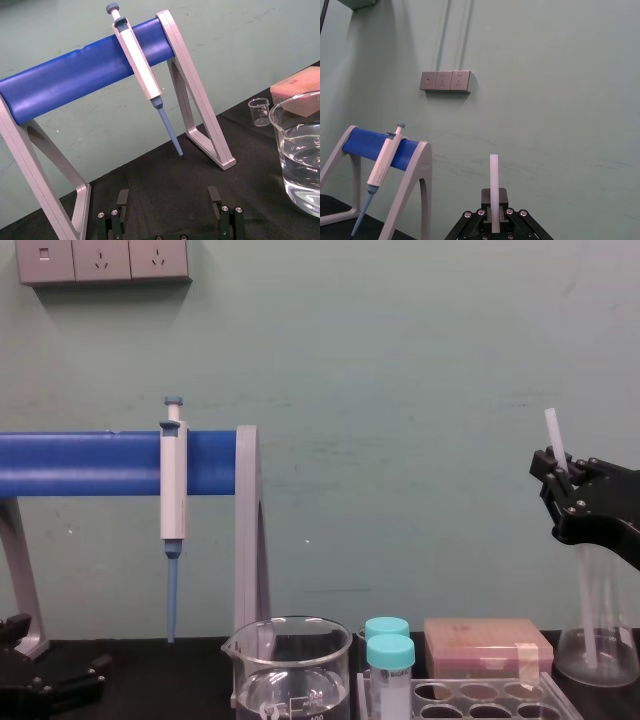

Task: Pick up the stirring rod with one hand, then place it down.

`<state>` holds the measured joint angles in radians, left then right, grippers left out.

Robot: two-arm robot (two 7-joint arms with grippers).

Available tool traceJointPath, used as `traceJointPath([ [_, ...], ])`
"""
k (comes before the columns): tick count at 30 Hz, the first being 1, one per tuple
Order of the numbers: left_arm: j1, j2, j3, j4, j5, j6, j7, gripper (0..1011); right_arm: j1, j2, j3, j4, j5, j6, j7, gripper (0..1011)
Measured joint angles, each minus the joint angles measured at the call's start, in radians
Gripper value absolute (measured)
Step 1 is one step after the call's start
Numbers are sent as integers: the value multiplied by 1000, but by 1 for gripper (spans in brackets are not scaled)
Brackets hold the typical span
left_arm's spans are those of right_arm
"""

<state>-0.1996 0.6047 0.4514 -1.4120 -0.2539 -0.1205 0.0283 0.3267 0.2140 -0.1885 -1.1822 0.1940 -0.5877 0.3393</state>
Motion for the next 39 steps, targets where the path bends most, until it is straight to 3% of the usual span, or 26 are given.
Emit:
traceJointPath([
  [39, 0, 0, 0, 0, 0, 0, 0, 1000, 0, 0, 0, 0, 0, 0, 0, 72],
])
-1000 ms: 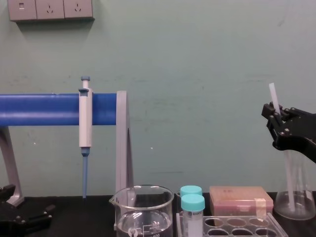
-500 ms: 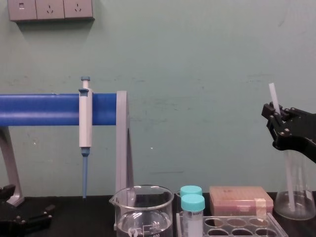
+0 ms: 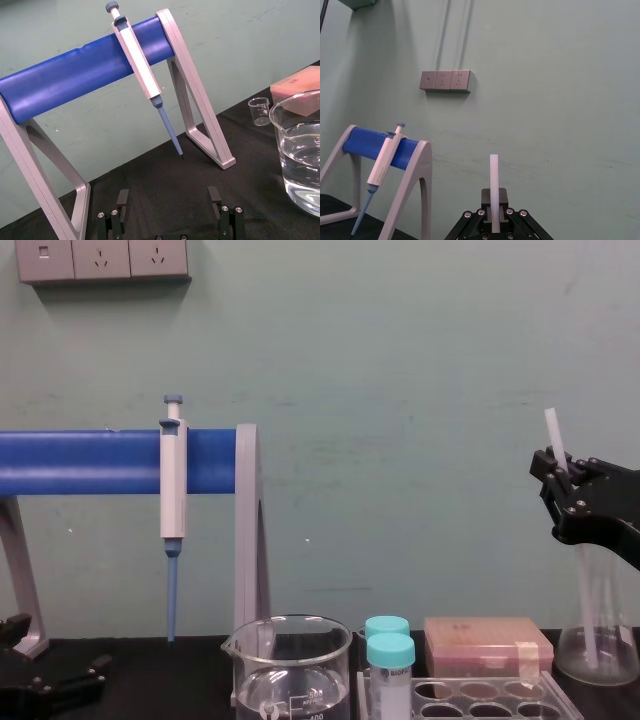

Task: Pick up the stirring rod with one hand, then place it down.

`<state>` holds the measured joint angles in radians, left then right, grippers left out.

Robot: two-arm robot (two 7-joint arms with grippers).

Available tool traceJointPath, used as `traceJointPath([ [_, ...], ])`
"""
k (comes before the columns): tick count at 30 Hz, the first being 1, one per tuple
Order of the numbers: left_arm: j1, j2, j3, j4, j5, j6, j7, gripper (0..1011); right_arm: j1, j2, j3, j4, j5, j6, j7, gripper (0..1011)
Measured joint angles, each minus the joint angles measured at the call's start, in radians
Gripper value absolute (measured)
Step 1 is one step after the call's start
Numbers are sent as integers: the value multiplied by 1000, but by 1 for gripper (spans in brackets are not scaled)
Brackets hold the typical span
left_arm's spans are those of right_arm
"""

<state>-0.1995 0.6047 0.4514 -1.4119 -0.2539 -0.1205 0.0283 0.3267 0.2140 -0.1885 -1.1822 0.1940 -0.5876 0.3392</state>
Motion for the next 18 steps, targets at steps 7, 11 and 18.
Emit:
traceJointPath([
  [7, 0, 0, 0, 0, 0, 0, 0, 1000, 0, 0, 0, 0, 0, 0, 0, 72],
  [11, 0, 0, 0, 0, 0, 0, 0, 1000, 0, 0, 0, 0, 0, 0, 0, 72],
  [18, 0, 0, 0, 0, 0, 0, 0, 1000, 0, 0, 0, 0, 0, 0, 0, 72],
])
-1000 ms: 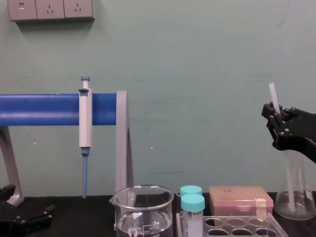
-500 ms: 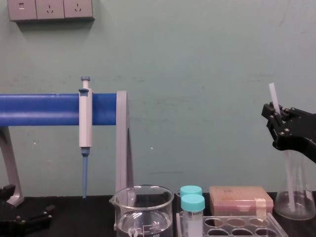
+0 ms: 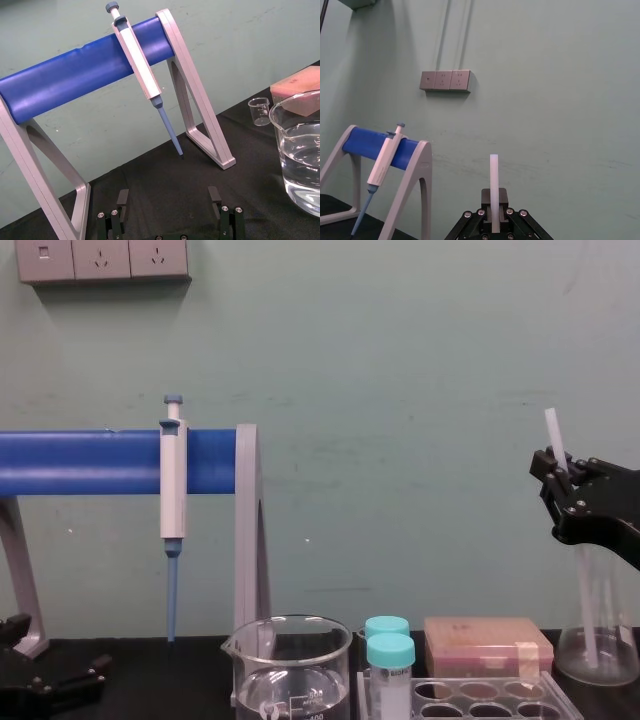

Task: Pick up the stirring rod with one hand, then place it down.

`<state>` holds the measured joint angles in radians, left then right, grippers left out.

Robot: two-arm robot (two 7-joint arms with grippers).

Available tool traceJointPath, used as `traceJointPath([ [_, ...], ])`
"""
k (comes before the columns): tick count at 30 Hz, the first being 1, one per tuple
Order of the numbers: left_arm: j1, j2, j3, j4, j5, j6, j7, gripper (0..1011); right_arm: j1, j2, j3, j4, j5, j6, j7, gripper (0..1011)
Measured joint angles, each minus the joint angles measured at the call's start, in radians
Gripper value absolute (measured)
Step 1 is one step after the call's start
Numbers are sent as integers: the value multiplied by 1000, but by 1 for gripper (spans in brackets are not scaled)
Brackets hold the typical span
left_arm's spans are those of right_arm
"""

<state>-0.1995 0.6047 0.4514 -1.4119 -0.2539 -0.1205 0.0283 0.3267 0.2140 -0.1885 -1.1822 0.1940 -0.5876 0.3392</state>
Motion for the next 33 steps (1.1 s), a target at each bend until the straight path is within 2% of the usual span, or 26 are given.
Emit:
traceJointPath([
  [18, 0, 0, 0, 0, 0, 0, 0, 1000, 0, -1, 2, 0, 0, 0, 4, 72],
  [33, 0, 0, 0, 0, 0, 0, 0, 1000, 55, -11, -1, 89, 34, -48, 130, 72],
])
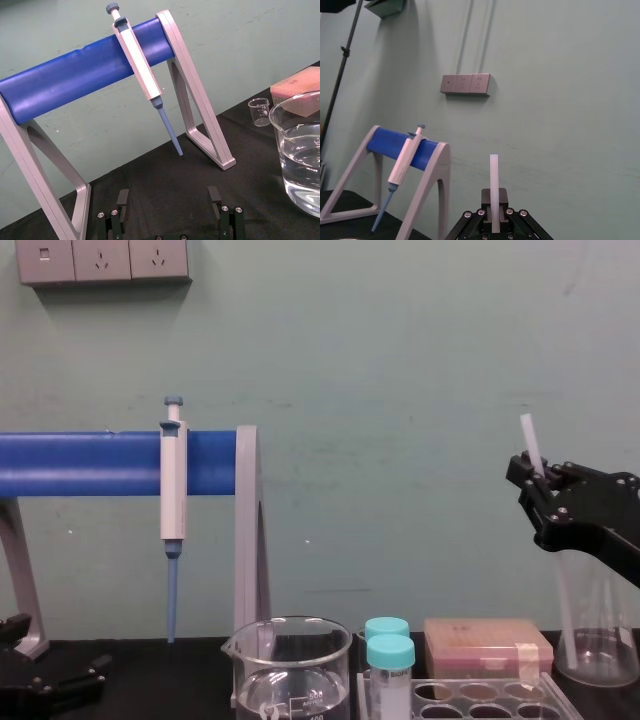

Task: Pick up the stirring rod with one hand, then place it down.

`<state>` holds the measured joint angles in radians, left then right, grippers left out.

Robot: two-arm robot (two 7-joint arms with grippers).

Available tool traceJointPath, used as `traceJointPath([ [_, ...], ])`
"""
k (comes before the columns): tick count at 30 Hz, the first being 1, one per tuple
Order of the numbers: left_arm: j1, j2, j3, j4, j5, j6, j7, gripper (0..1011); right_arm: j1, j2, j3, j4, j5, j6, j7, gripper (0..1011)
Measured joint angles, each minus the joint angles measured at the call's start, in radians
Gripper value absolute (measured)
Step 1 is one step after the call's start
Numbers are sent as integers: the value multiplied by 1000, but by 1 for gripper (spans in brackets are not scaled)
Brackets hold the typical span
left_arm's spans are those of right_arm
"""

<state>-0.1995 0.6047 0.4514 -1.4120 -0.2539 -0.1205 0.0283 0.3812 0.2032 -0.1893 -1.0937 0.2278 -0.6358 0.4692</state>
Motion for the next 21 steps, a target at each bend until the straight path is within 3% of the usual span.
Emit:
traceJointPath([
  [10, 0, 0, 0, 0, 0, 0, 0, 1000, 47, -12, -15, 79, 30, -22, 66, 72],
  [21, 0, 0, 0, 0, 0, 0, 0, 1000, 129, -30, -36, 225, 86, -57, 165, 72],
])
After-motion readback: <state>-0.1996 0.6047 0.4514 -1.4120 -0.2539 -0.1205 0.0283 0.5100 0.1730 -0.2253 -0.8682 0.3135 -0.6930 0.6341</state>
